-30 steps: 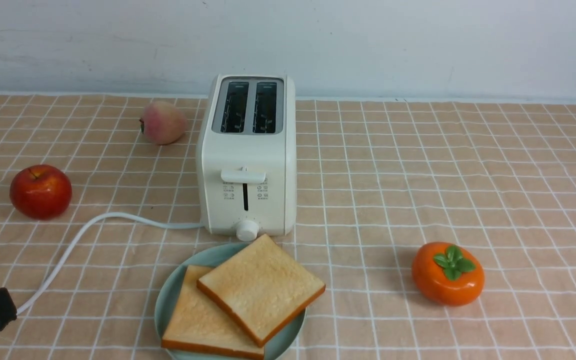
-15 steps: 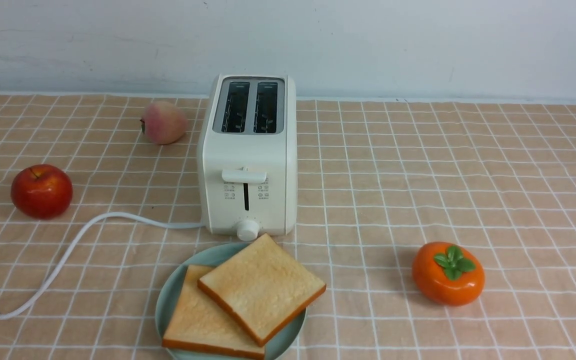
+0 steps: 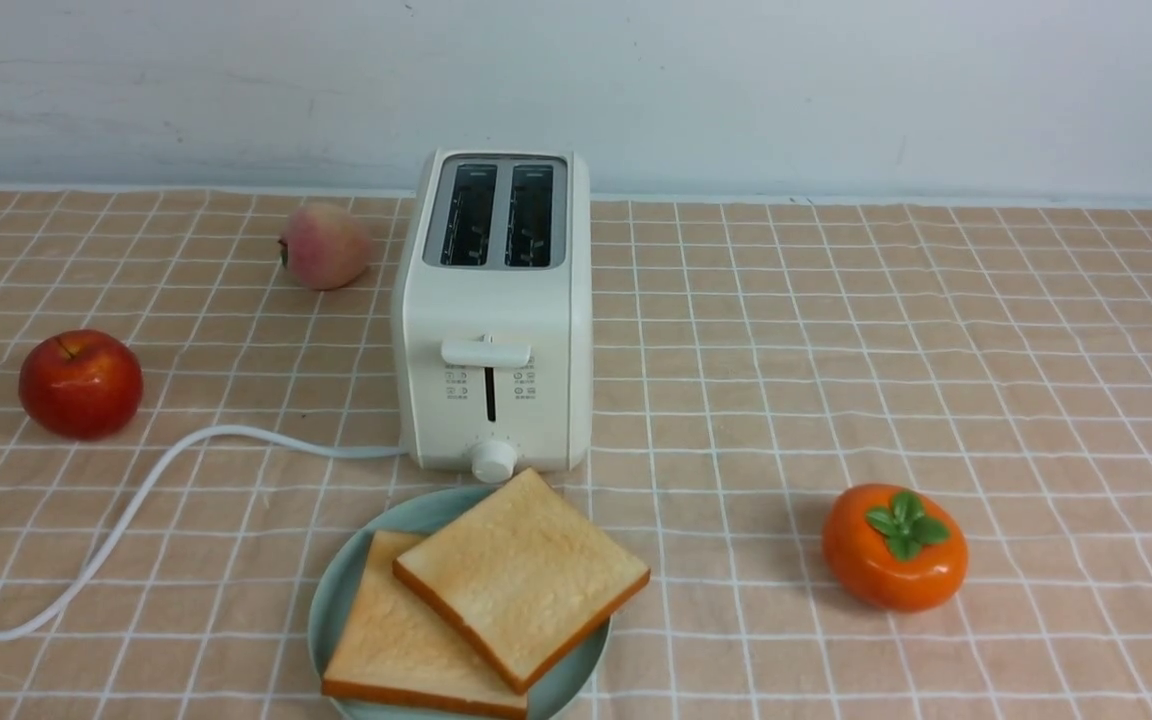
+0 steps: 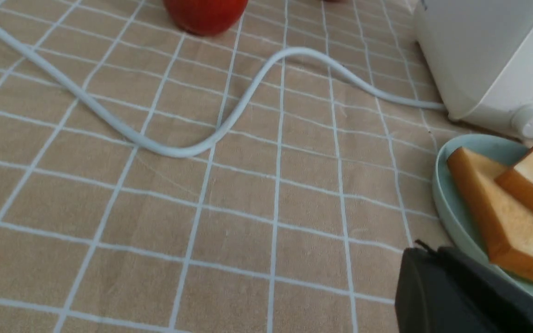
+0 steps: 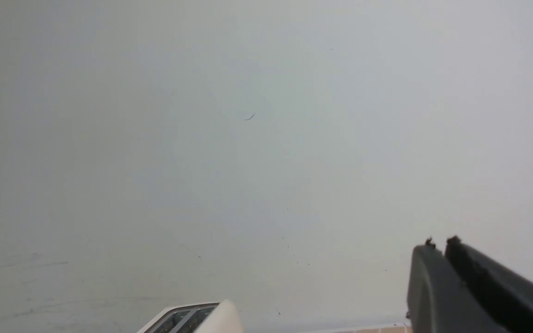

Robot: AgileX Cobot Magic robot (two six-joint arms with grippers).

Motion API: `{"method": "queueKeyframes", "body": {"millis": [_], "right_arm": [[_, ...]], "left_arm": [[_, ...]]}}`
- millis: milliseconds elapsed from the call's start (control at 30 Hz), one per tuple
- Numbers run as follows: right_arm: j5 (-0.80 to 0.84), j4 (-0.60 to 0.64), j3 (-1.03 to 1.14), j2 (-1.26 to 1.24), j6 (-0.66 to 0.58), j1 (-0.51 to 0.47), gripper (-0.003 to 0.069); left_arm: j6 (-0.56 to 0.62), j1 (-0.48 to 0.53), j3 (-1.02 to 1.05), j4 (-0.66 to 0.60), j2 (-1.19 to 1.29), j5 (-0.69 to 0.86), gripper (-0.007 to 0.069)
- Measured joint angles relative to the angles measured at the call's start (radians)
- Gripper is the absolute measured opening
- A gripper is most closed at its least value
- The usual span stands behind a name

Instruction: Take toasted bread from bread machine on light coffee tablecloth place on plate.

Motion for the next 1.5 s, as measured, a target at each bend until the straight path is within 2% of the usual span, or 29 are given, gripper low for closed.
{"method": "queueKeyframes", "body": {"millis": [733, 900, 1067, 1133, 1300, 1333, 1433, 1500], "right_arm": [[0.0, 0.001, 0.0, 0.0, 0.0, 0.0, 0.0076], [0.026, -0.068, 0.0, 0.0, -0.106, 0.0, 0.0083], [0.133, -0.164, 0.047, 0.0, -0.173, -0.001, 0.009], [0.194, -0.23, 0.094, 0.0, -0.13, -0.01, 0.0092], [0.231, -0.34, 0.235, 0.0, 0.101, -0.083, 0.0097], [0.232, -0.345, 0.235, 0.0, 0.101, -0.083, 0.0097], [0.256, -0.414, 0.322, 0.0, 0.228, -0.144, 0.0101], [0.294, -0.434, 0.328, 0.0, 0.261, -0.158, 0.0104]], "left_arm": [[0.002, 0.0, 0.0, 0.0, 0.0, 0.005, 0.0011], [0.002, 0.0, 0.0, 0.0, 0.0, 0.005, 0.0017], [0.002, 0.0, 0.001, 0.0, 0.0, 0.005, 0.0017], [0.002, 0.0, 0.001, 0.0, 0.0, 0.005, 0.002], [0.002, 0.0, 0.001, 0.0, 0.0, 0.005, 0.0024], [0.002, 0.0, 0.001, 0.0, 0.0, 0.005, 0.0024], [0.002, 0.0, 0.001, 0.001, 0.0, 0.005, 0.0029], [0.002, 0.0, 0.001, 0.001, 0.0, 0.005, 0.0028]]}}
